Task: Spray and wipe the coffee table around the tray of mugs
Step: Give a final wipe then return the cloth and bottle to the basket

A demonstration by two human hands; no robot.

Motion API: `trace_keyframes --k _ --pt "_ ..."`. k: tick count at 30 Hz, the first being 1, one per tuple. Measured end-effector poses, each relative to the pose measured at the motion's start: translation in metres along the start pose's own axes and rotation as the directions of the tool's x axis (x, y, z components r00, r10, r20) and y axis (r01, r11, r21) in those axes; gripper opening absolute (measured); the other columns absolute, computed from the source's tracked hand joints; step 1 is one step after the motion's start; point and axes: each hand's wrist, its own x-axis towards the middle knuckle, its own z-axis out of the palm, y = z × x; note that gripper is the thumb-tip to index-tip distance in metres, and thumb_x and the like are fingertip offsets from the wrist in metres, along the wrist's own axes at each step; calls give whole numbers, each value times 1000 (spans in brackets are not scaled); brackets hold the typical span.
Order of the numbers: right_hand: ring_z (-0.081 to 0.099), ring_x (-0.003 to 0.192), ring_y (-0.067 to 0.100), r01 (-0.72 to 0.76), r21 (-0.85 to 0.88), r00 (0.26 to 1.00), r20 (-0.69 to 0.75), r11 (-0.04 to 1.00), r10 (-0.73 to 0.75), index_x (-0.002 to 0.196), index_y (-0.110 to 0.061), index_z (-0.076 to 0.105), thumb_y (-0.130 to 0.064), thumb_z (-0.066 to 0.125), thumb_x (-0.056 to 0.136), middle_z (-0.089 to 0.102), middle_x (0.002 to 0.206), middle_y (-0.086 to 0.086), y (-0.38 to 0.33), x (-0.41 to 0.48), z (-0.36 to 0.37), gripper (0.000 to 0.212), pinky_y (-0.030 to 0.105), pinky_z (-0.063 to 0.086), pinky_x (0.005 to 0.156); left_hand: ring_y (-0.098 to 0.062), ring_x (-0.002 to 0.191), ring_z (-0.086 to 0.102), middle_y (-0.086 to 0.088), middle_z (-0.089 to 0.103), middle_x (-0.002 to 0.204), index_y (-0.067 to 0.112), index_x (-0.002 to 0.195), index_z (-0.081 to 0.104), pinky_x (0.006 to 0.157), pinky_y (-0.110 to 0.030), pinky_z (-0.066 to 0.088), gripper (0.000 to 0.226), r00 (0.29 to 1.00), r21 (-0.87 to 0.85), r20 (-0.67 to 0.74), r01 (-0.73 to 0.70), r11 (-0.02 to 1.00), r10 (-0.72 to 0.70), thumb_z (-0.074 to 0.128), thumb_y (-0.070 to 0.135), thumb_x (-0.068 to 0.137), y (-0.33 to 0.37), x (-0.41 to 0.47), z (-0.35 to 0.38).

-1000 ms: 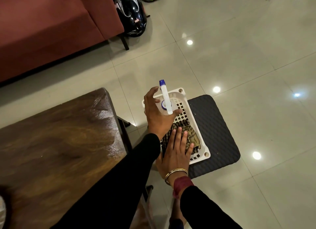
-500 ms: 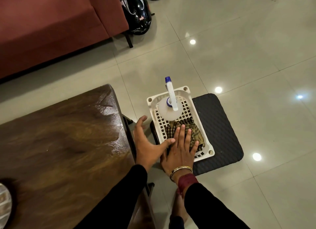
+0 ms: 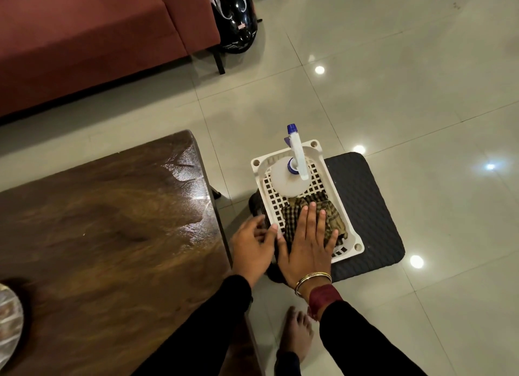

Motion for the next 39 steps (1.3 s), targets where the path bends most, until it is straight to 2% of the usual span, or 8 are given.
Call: trace_keyframes --k 3,6,8,10,12,33,37,39 --pt "26 156 32 61 119 988 -149 991 -43 159 -7 34 -39 43 93 30 168 13 8 5 -24 73 62 21 124 8 78 69 6 76 101 14 118 74 72 -14 59 31 1000 -21 12 24 1000 -23 78 16 88 5 1 9" --pt "47 133 41 -129 139 943 -288 982 165 141 -2 50 -22 56 86 51 145 23 40 24 -44 59 62 43 104 7 73 69 4 78 96 13 116 76 71 -11 57 30 997 -27 -17 68 997 -69 80 13 86 5 3 13" --pt "53 115 48 -241 116 924 -277 964 264 122 4 60 -14 62 88 58 125 29 66 36 -44 38 58 48 89 8 69 69 7 77 90 13 113 77 73 -17 61 28 997 -30 -27 73 997 -74 80 11 86 5 1 14" --pt "58 97 50 -190 127 953 -216 974 214 96 9 67 -7 61 91 63 101 30 86 41 -39 17 52 51 80 16 66 65 9 74 84 10 112 78 68 -8 56 27 997 -35 -27 76 997 -77 80 9 86 6 0 14" --pt "60 89 48 -135 126 971 -180 983 156 89 10 68 5 68 87 64 94 29 98 39 -34 5 49 53 76 22 64 61 6 73 84 7 113 77 63 2 47 28 996 -36 -28 85 996 -86 81 7 85 7 -2 15" --pt "61 81 44 -49 156 950 -298 986 95 94 7 73 6 66 94 68 91 26 122 37 -17 6 48 56 71 11 66 63 0 77 87 7 117 75 68 0 49 35 997 -58 -32 71 996 -73 83 18 84 -4 -12 19" --pt "58 94 44 -48 93 920 -384 994 81 119 4 68 -9 64 100 66 109 24 115 22 -25 23 49 51 75 0 72 69 2 75 84 7 117 75 67 -2 49 37 993 -50 -100 54 997 -59 82 24 85 -8 -20 16" --pt "56 98 39 -18 68 892 -449 998 47 121 1 66 -20 61 101 62 111 21 103 9 -33 29 46 48 74 -2 74 68 1 73 90 9 115 75 67 -6 53 34 990 -17 -138 -11 1000 9 82 23 85 -10 -28 10"
